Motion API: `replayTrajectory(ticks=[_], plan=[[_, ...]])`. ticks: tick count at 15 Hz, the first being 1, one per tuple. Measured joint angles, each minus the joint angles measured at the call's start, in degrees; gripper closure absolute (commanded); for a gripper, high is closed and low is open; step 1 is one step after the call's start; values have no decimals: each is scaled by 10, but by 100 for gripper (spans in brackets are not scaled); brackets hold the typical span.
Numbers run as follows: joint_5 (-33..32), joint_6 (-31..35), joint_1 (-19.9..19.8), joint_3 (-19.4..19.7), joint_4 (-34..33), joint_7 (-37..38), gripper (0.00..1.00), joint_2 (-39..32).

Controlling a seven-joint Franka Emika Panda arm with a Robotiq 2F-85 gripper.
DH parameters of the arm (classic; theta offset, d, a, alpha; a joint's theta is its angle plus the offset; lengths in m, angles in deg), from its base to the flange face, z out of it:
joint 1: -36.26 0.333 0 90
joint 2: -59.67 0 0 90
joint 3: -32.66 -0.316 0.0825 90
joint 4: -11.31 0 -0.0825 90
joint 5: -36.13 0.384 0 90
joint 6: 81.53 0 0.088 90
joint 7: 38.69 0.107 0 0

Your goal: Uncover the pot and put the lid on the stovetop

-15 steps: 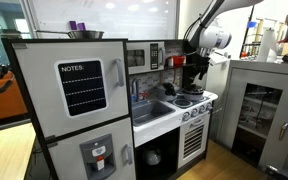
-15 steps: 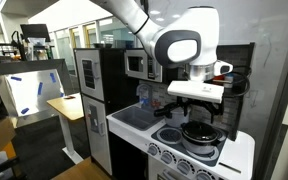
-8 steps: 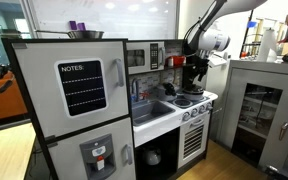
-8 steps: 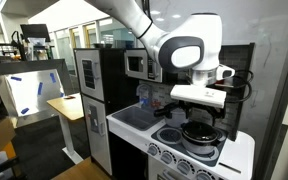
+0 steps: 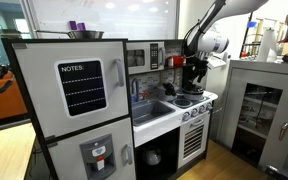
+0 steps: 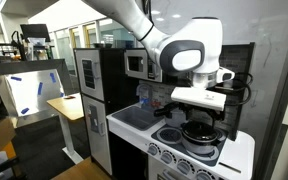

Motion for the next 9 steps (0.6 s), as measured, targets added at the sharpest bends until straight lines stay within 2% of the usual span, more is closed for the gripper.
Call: replayTrajectory(ticks=[8,9], plan=[[0,0,0,-2,-1,0,0,-5],[0,0,0,-2,-3,0,2,-7]])
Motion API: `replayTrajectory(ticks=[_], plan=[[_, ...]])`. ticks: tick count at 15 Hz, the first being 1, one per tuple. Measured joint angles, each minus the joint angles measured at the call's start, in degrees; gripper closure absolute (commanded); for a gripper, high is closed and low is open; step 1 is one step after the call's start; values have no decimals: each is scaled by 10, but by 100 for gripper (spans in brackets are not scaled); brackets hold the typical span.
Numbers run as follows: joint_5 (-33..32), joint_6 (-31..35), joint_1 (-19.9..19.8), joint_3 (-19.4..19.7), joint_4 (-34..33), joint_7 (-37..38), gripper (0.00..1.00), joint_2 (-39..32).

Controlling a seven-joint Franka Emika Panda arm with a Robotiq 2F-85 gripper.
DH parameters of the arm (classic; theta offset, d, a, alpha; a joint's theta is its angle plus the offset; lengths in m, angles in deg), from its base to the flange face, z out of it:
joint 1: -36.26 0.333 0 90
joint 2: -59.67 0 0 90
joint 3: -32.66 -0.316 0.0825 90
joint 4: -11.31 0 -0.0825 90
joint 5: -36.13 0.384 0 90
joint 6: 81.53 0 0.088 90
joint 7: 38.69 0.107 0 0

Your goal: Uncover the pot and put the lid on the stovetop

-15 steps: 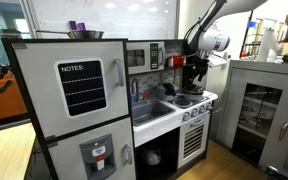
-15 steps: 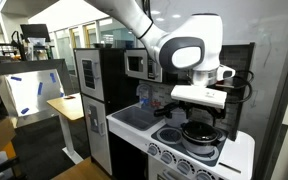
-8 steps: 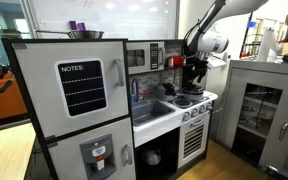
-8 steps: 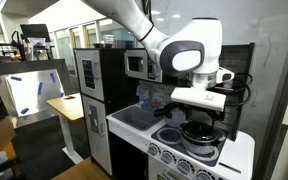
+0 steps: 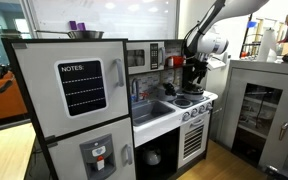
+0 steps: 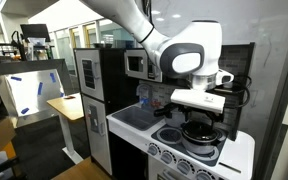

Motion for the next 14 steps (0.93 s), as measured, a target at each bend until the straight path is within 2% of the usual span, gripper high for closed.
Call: replayTrajectory(ticks=[1,3,12,14], plan=[[0,0,0,0,-1,0,26,-2],[0,0,0,0,-2,0,29,-4],[0,0,0,-1,-8,0,91,-4],[0,0,0,-1,-9,0,92,-4]])
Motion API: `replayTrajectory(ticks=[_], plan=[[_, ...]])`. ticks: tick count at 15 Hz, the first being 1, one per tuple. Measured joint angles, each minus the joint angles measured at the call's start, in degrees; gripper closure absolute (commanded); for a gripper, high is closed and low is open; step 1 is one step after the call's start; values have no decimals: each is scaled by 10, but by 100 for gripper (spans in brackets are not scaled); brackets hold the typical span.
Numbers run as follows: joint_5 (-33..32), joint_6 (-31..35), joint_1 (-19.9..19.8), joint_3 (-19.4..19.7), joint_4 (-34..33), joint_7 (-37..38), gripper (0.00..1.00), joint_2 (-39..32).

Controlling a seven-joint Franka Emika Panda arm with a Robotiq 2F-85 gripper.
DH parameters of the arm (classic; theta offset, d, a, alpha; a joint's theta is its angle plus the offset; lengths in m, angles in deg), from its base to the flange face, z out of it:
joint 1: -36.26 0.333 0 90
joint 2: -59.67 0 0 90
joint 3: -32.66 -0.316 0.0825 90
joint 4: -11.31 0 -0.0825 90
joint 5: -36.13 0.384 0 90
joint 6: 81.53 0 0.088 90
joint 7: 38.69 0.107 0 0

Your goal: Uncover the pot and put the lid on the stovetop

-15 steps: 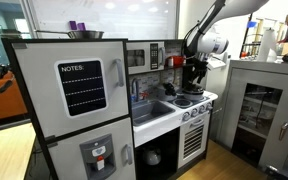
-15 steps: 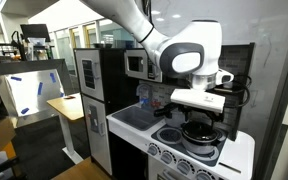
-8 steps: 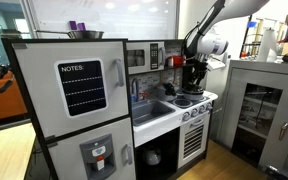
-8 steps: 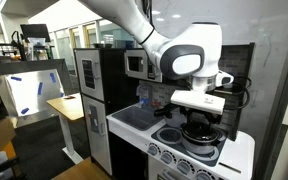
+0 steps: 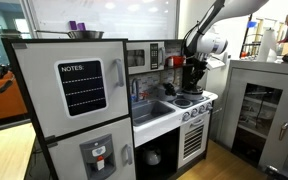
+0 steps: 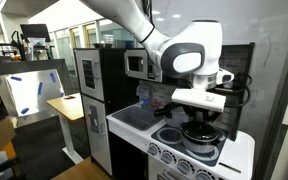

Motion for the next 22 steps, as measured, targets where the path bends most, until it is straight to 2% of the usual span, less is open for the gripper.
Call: replayTrajectory(ticks=[17,22], plan=[[-10,-1,7,2,-5,4,92,17],[-25,-5,9,15,12,7,92,36]])
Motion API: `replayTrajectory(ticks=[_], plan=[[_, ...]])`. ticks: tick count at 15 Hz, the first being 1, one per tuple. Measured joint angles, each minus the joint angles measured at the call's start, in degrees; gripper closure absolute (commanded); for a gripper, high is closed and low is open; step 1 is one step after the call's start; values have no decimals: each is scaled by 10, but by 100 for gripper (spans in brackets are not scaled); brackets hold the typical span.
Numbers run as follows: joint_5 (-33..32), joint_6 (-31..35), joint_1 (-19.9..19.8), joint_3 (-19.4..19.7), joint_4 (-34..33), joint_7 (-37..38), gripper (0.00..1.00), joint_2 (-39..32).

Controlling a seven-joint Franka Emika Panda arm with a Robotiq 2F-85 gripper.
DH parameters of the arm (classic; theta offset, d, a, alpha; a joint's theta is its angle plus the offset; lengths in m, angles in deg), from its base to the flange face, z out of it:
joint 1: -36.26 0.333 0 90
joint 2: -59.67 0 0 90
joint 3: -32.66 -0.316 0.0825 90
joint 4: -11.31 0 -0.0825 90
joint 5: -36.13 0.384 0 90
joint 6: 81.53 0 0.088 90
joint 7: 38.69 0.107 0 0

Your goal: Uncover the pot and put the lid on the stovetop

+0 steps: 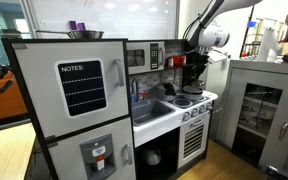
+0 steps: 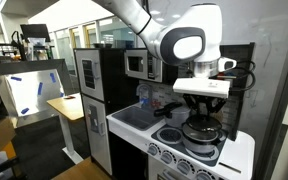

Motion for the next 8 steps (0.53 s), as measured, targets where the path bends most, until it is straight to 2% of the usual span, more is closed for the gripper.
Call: replayTrajectory(ticks=[8], plan=[[-7,-13,-1,25,92,-1,92,68]])
